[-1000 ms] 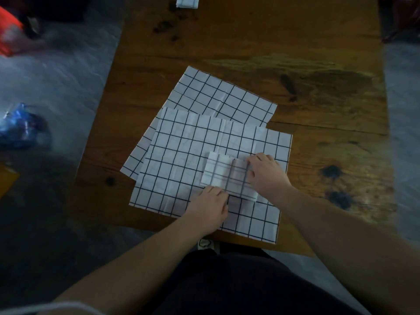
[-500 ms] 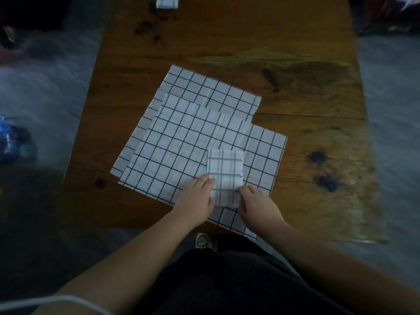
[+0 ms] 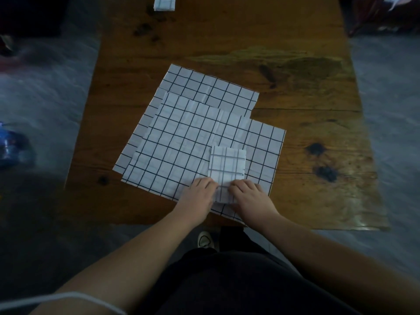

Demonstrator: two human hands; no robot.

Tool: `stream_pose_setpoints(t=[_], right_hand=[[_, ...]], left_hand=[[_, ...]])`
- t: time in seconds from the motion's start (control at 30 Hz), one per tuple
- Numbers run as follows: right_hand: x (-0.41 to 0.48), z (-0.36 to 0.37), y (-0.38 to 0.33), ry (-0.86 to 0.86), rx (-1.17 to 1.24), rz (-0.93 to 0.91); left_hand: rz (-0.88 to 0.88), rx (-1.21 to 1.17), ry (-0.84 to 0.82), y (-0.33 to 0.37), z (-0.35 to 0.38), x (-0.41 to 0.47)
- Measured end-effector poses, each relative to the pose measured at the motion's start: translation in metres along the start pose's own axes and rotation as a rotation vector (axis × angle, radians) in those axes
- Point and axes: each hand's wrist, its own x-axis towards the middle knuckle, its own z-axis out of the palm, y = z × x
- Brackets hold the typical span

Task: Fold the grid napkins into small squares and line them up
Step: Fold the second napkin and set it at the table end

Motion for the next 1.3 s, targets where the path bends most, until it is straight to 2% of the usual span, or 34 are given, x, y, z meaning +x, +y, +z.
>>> stream_pose_setpoints(t=[0.27,0.5,0.77,0.93,1.03,1.13,1.23,1.3], right_hand=[[0.009,-0.018,-0.002,-0.015,0.064,0.054],[0.011,-0.028,0.01,0.037,0.547,0.29],[0.008,-0.032,0.018,0.093,0.792,0.449],[0.007,-0.04,0.018,0.141,0.827,0.452],[0.01,-0.049,0.016,0.169,0.846,0.43],[0.011,-0.056,0.017,0.194,0.88,0.391],[0.013,-0.053,0.024,0.199,0.783,0.362],[0.016,-0.051,0.03,0.237,0.705,0.406]], left_hand=[[0.067,-0.1,0.038,-0.011,-0.007,0.003],[-0.032,-0.285,0.012,-0.01,-0.015,-0.006],[-0.114,-0.532,-0.032,-0.003,-0.024,0.005],[-0.081,-0.482,-0.025,-0.001,-0.029,0.016],[-0.079,-0.377,0.083,0.003,-0.032,0.028],[-0.135,-0.41,0.174,0.008,-0.039,0.042],[-0.176,-0.448,0.172,0.015,-0.047,0.056],[-0.18,-0.443,0.156,0.017,-0.052,0.062]])
